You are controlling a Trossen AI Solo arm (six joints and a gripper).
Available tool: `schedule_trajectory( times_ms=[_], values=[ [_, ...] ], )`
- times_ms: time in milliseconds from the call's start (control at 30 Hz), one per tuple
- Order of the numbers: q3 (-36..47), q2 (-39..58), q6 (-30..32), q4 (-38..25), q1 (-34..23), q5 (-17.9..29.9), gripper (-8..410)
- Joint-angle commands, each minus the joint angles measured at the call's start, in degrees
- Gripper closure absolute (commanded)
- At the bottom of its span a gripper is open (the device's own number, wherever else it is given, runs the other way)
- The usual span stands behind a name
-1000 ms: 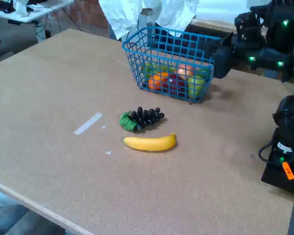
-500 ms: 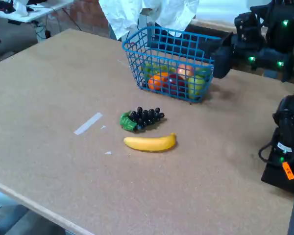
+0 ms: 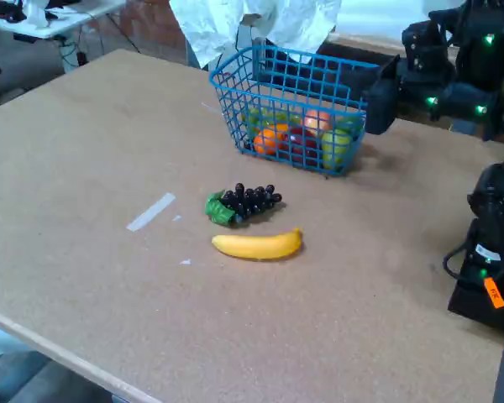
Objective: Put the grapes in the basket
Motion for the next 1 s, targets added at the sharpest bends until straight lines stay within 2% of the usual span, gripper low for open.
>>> schedule_trajectory(
  times_ms=[0,533,800,967],
  values=[
    [0.04,-0.02,-0.07,0.22,0.02,-0.02,402],
    [0.04,-0.02,0.20,0.87,0.02,0.00,402],
    [0.04,0.98,-3.21,7.48,0.02,0.07,402],
    [0.04,6.27,-4.70,14.16,-0.04,0.20,402]
  ],
)
